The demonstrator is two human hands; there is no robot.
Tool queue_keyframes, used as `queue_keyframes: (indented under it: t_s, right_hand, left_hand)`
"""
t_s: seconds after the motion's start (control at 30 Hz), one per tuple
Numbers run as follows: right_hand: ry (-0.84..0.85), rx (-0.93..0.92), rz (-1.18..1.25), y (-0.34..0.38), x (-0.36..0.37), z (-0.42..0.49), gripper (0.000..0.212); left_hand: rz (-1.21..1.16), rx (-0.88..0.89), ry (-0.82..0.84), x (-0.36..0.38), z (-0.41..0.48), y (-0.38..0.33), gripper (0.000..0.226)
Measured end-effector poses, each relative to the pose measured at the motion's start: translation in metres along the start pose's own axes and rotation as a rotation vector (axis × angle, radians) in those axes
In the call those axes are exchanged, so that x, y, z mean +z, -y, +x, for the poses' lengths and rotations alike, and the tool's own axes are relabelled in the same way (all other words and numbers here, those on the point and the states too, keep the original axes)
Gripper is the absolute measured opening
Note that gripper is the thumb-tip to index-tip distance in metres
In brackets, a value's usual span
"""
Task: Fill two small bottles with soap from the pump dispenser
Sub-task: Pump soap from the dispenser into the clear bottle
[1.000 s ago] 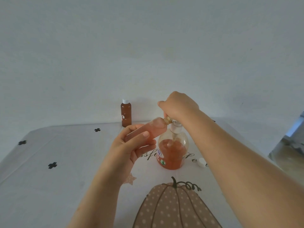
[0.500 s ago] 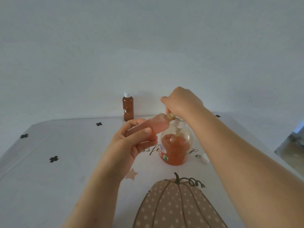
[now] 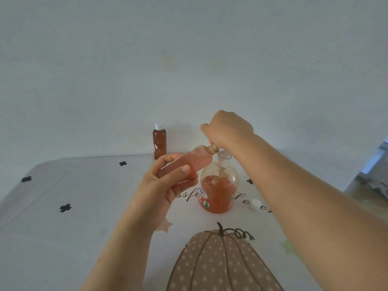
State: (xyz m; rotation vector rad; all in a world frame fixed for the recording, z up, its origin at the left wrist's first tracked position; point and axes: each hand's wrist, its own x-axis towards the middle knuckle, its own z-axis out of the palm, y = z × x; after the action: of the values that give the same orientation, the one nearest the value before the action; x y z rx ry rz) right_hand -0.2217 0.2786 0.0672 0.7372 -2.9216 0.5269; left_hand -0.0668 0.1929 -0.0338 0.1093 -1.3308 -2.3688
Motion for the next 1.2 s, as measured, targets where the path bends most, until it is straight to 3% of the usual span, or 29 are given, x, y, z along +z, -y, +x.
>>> queue_keyframes:
  t_s: [0.63,1.2]
  right_hand:
    - [0.039,-0.009,0.069,-0.007,0.019,0.002,0.037]
    - [-0.053,0.005,0.102,-0.004,0.007,0.000,0.031]
  left_hand:
    - [0.034,-0.027,-0.021,-0.007,0.003,0.003,0.044]
    - [0.125,0.001,-0.043,-0.005,0.002,0.002,0.045]
